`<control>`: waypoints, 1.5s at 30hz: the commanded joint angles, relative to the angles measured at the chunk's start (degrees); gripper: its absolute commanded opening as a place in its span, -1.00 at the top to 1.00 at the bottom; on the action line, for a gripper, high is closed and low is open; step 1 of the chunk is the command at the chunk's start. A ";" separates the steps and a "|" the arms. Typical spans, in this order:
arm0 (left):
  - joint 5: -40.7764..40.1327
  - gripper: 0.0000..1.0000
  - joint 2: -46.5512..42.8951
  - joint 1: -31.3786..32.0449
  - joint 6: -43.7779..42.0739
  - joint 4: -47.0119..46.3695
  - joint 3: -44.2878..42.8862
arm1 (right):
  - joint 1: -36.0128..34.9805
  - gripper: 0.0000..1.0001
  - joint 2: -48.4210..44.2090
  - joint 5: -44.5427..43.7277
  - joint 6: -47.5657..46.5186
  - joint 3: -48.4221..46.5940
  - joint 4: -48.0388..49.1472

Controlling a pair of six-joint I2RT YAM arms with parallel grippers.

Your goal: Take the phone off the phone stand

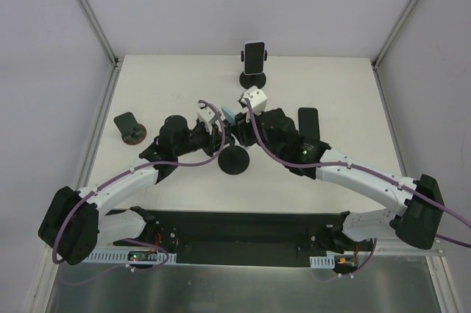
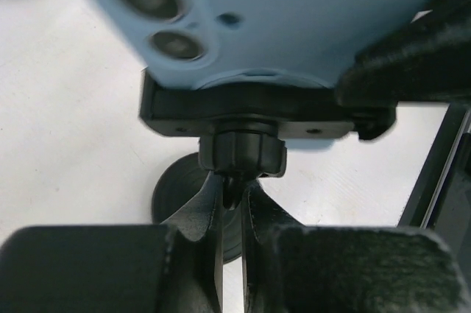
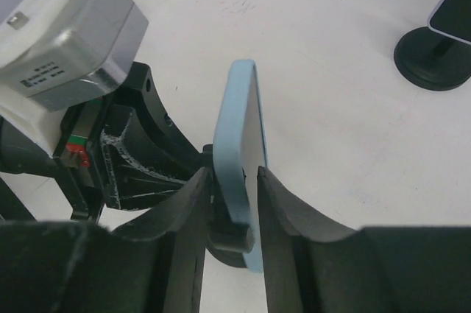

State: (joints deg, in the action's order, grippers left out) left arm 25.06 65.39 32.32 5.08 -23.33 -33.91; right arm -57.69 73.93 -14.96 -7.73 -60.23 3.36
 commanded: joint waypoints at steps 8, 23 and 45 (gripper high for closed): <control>-3.08 1.00 -2.63 3.45 -3.14 -1.98 -0.80 | -0.76 0.06 1.74 -4.11 1.93 -8.76 -5.37; -6.78 1.00 -2.89 6.00 -6.57 0.30 -1.33 | -0.76 -0.01 10.70 -7.27 0.43 -19.31 -17.06; -7.13 0.37 -2.98 6.09 -6.31 0.83 -1.51 | -0.76 0.92 9.83 -5.70 0.61 -18.00 -19.36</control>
State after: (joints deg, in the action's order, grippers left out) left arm 17.45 63.81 38.20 -1.15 -21.08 -33.89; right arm -58.59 85.82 -21.61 -7.73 -79.11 -17.02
